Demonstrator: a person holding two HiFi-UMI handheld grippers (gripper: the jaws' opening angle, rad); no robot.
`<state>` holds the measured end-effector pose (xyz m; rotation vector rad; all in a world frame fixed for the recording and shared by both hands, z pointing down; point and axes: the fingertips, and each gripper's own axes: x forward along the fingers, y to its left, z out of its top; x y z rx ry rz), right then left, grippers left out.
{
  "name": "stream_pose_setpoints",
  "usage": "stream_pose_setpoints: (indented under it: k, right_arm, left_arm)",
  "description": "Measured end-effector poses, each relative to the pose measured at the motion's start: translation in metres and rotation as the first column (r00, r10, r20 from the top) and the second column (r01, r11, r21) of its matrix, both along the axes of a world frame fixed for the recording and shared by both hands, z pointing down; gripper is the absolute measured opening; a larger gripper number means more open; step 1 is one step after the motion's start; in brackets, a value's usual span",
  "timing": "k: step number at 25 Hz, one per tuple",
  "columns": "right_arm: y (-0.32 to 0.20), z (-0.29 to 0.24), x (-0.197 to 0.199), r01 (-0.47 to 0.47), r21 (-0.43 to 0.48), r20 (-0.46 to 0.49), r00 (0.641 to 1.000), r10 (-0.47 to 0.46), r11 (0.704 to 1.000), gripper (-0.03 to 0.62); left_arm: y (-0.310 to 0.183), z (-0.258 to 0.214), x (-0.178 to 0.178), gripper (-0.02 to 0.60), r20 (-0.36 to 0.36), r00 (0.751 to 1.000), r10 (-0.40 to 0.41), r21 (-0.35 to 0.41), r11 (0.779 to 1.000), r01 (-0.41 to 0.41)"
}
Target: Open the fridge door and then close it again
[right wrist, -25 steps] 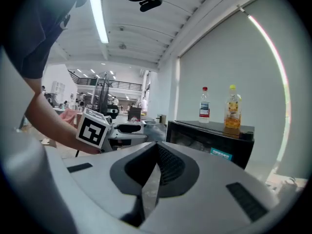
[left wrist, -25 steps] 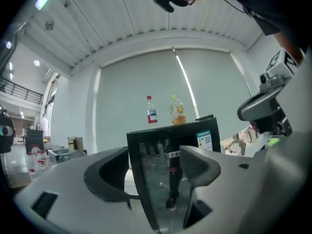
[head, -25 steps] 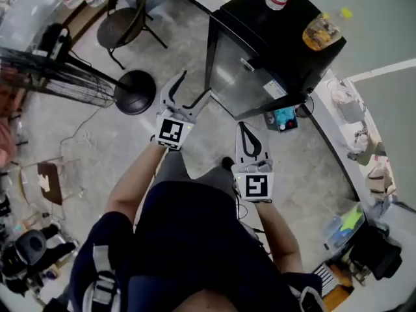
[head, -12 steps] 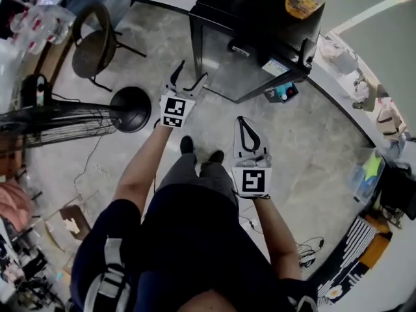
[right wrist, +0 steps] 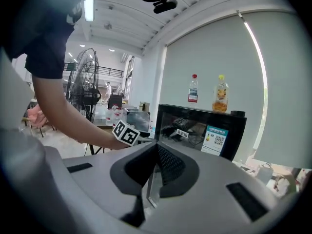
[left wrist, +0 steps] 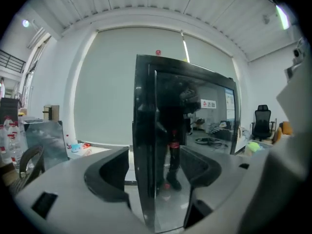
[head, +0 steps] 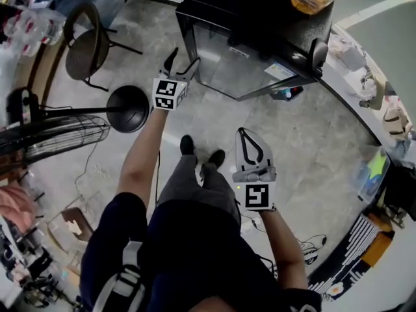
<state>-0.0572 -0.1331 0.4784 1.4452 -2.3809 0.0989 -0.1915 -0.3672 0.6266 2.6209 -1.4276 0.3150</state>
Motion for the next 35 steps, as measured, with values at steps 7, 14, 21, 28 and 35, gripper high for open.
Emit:
stream_pose_setpoints:
  k: [7, 14, 21, 28, 35]
  right_arm:
    - [-0.017, 0.019, -0.004, -0.024, -0.035, 0.004, 1.0, 0.024, 0.999, 0.018]
    - [-0.033, 0.025, -0.012, -0.029, -0.042, 0.003, 1.0, 0.029, 0.999, 0.018]
    - [-0.029, 0.03, -0.015, -0.031, -0.051, 0.002, 0.999, 0.032, 0.998, 0.018]
    - [-0.014, 0.039, -0.015, -0.044, -0.065, 0.017, 0.999, 0.045, 0.997, 0.018]
    - [-0.005, 0.04, -0.018, -0.042, -0.079, 0.014, 0.999, 0.043, 0.996, 0.018]
  left_arm:
    - [-0.044, 0.005, -0.005, 0.319, -0.037, 0.995, 0.088, 0.021, 0.996, -0.087]
    - [-0.047, 0.003, 0.013, 0.316, -0.058, 0.963, 0.263, 0.017, 0.965, -0.262]
    - [-0.049, 0.002, 0.007, 0.235, -0.077, 0.965, 0.251, 0.019, 0.968, -0.251]
    - [-0.048, 0.003, 0.004, 0.201, -0.048, 0.965, 0.26, -0.009, 0.965, -0.26]
    - [-0.046, 0.003, 0.001, 0.192, -0.021, 0.975, 0.223, -0.016, 0.975, -0.223]
